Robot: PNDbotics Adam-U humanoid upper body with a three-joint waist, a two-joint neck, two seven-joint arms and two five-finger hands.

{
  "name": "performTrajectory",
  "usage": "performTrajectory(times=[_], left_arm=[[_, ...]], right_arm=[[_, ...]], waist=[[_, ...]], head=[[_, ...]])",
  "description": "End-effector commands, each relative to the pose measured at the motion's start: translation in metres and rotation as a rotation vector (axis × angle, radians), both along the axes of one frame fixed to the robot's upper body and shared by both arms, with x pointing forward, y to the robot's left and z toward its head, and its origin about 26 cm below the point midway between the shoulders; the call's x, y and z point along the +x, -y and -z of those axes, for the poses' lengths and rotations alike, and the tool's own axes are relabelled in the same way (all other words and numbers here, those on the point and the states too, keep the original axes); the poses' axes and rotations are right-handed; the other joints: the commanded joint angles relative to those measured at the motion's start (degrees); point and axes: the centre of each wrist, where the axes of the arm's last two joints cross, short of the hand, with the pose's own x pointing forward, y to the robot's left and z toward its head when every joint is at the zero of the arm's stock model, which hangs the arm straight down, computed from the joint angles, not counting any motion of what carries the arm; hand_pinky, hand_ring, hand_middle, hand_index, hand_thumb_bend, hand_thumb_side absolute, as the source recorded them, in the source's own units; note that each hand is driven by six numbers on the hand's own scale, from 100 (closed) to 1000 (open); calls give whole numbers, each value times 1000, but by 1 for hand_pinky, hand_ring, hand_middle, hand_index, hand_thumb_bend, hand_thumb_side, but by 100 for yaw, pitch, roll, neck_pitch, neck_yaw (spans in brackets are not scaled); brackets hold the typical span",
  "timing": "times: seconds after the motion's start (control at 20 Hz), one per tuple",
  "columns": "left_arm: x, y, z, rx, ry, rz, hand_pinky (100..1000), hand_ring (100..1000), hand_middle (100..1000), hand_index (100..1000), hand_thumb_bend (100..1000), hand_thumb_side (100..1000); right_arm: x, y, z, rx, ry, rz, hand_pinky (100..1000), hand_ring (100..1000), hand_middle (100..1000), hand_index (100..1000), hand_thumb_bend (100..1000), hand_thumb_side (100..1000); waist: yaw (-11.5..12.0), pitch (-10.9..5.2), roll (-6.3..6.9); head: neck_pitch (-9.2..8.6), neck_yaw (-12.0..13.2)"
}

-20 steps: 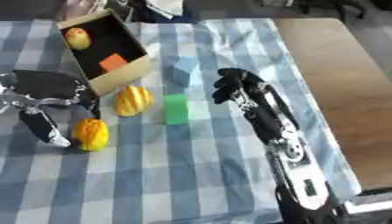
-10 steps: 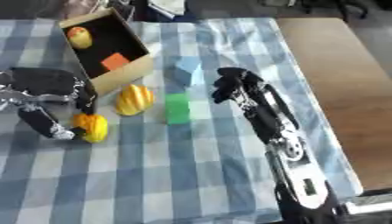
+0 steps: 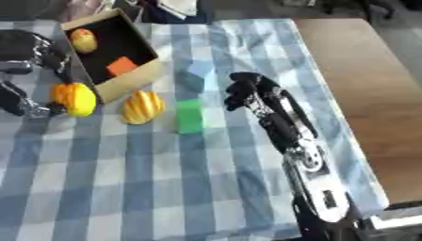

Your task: Pick up objects on the table and place them in the box.

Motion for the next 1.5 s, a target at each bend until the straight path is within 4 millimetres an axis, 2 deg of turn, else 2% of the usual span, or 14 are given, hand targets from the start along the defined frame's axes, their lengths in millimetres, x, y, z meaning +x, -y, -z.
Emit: performTrajectory(times=[0.05, 0.5, 0.65, 0.75, 0.8, 0.9, 1.05, 1.3, 1.35, 1.5], left_arm=[[12, -16, -19, 139, 35, 27, 674, 527, 494, 625, 345, 349], [56, -14, -1, -53, 187, -167, 676, 528, 499, 635, 355, 293], [64, -13, 6, -134, 260, -234, 689, 548, 523, 664, 368, 257], [67, -15, 10, -191, 317, -279, 707, 583, 575, 713, 391, 242], [69, -16, 12, -212, 342, -297, 725, 623, 639, 768, 426, 236], [70, -20, 15, -234, 375, -332, 752, 674, 719, 822, 471, 239], [70, -25, 19, -238, 399, -368, 789, 731, 792, 877, 503, 218], [66, -35, 15, -314, 419, -371, 795, 730, 799, 884, 409, 149], [64, -38, 11, -346, 423, -364, 788, 711, 780, 875, 354, 120], [50, -51, -6, -422, 438, -315, 785, 703, 769, 870, 334, 100]], right_arm=[[1, 3, -6, -3, 20, 3, 584, 592, 599, 769, 100, 631], [0, -7, -6, 10, 18, -32, 584, 593, 599, 769, 100, 640], [0, -12, -7, 16, 17, -49, 584, 593, 599, 769, 100, 642], [0, -14, -7, 20, 17, -56, 584, 593, 599, 770, 100, 644], [0, -14, -7, 21, 16, -59, 584, 593, 599, 769, 100, 646], [0, -16, -7, 22, 16, -63, 585, 593, 599, 769, 100, 647], [0, -17, -8, 22, 16, -68, 585, 593, 599, 769, 100, 647], [0, -16, -8, 22, 16, -64, 585, 593, 599, 769, 100, 647], [0, -15, -8, 21, 17, -62, 585, 593, 599, 770, 100, 646], [1, -12, -8, 17, 20, -49, 585, 593, 599, 770, 100, 645]], waist=[[0, -189, 42], [-180, -143, -22], [-255, -127, -28], [-292, -118, -24], [-304, -113, -21], [-316, -106, -13], [-323, -104, -9], [-299, -109, -6], [-284, -108, -1], [-230, -108, 19]], head=[[-6, -24], [-41, 112], [-55, 160], [-66, 165], [-67, 162], [-65, 152], [-65, 121], [-68, 65], [-70, 45], [-77, -47]])
